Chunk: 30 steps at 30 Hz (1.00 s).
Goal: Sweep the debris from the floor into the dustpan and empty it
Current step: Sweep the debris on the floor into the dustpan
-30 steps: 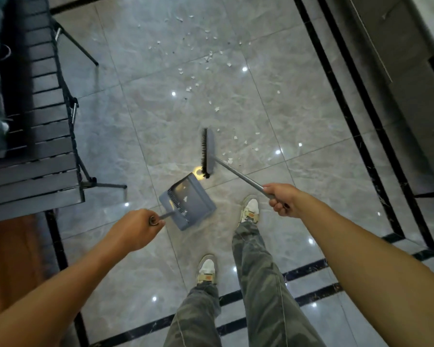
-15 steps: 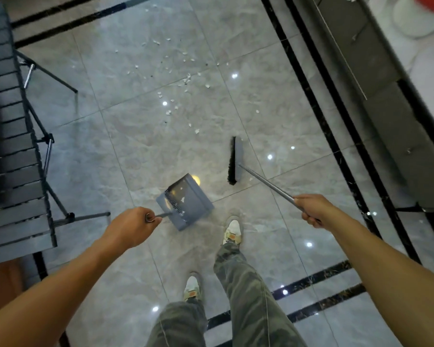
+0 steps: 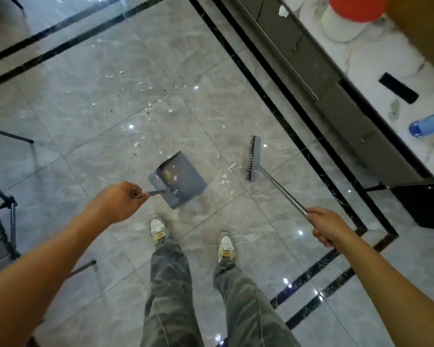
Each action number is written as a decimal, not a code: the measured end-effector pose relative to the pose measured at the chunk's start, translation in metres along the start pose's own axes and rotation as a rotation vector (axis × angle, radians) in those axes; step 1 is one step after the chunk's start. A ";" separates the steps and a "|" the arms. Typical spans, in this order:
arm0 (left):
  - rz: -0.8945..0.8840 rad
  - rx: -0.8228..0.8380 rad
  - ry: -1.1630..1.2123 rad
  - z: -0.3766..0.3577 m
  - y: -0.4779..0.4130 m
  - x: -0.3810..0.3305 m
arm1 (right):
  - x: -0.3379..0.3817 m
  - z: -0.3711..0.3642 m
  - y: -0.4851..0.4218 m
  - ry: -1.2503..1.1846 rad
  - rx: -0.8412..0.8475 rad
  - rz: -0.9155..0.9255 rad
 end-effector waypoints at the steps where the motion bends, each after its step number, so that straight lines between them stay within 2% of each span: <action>1: -0.022 -0.001 0.003 0.005 -0.007 0.001 | -0.003 0.000 0.001 0.017 -0.027 -0.016; 5: -0.117 0.011 -0.031 0.022 -0.040 0.004 | -0.019 -0.013 -0.005 0.092 -0.098 -0.079; 8: -0.169 0.034 -0.051 0.034 -0.059 0.015 | -0.027 -0.053 -0.007 0.232 -0.134 -0.139; 10: -0.174 0.047 -0.048 0.042 -0.067 0.027 | -0.025 -0.094 -0.004 0.286 -0.083 -0.201; 15: -0.171 0.092 -0.017 0.059 -0.076 0.066 | 0.005 -0.190 -0.007 0.158 -0.008 -0.305; 21: -0.149 0.079 0.006 0.072 -0.078 0.107 | 0.066 -0.253 -0.010 -0.006 0.023 -0.292; 30: -0.092 0.109 0.021 0.077 -0.085 0.146 | 0.134 -0.291 -0.015 0.024 0.094 -0.182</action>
Point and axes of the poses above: each hand's wrist, its own y-axis away from the middle knuckle, its own z-axis out of the back of the hand, x = y × z, the point moved 6 cm from there along -y, towards the middle knuckle, and after that the axes turned 11 degrees about -y, right-handed, at the moved point
